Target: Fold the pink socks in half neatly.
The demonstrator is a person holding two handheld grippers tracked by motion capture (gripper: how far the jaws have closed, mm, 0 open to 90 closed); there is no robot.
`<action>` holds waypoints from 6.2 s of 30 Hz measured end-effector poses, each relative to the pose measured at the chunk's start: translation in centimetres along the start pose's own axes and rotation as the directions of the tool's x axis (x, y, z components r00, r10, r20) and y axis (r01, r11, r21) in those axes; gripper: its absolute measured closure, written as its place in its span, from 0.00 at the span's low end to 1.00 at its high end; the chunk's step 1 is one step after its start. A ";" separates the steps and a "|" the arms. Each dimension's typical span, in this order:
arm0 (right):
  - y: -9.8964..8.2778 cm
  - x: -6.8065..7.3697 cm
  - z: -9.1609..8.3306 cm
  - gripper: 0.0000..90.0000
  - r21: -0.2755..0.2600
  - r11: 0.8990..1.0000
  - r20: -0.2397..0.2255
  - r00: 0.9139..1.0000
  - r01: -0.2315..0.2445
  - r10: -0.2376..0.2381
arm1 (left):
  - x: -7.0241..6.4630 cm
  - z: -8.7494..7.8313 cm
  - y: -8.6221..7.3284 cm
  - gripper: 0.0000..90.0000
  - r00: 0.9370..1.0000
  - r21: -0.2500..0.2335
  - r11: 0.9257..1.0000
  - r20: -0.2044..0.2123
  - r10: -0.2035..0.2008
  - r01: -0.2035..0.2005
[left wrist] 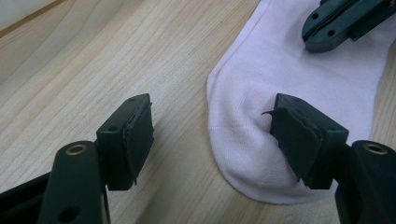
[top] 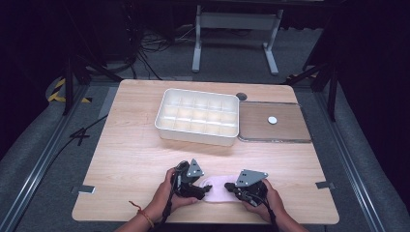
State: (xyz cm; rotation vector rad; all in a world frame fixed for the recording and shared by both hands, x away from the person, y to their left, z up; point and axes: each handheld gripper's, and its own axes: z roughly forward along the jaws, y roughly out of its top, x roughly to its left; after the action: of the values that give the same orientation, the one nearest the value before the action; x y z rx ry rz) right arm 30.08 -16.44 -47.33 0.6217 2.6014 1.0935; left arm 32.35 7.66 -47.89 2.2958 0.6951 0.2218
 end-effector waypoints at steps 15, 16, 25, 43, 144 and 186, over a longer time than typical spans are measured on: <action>0.1 0.2 0.6 1.00 0.001 1.000 -0.014 1.000 0.018 -0.018 | 0.5 -0.3 0.6 0.65 1.000 0.038 0.999 0.009 -0.014 0.014; 0.1 0.2 0.6 1.00 0.001 1.000 -0.014 1.000 0.018 -0.018 | 0.5 -0.3 0.6 0.70 1.000 0.038 0.999 0.009 -0.014 0.014; 0.3 -0.1 0.8 1.00 0.002 1.000 -0.031 1.000 0.003 -0.002 | 0.9 -0.2 0.8 0.91 0.997 0.037 0.998 0.060 -0.047 0.045; 1.7 -0.7 1.9 1.00 0.028 1.000 -0.046 0.999 0.014 -0.013 | 0.7 -1.7 1.9 0.91 0.992 -0.072 0.995 0.117 -0.054 0.063; -1.2 -5.5 -1.5 1.00 0.070 0.996 0.044 0.998 -0.052 0.049 | -1.5 0.7 6.5 0.89 0.991 0.031 0.994 0.090 0.103 -0.106; -1.9 -6.1 -1.7 1.00 0.054 0.994 0.054 0.994 -0.094 0.091 | -3.0 1.3 7.9 0.78 0.991 -0.047 0.996 0.110 0.074 -0.070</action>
State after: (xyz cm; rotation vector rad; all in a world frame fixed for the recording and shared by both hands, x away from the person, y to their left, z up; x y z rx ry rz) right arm 34.28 -21.55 -47.13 0.7797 2.5901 1.0188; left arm 33.58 0.54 -43.35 2.2750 0.5464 0.1395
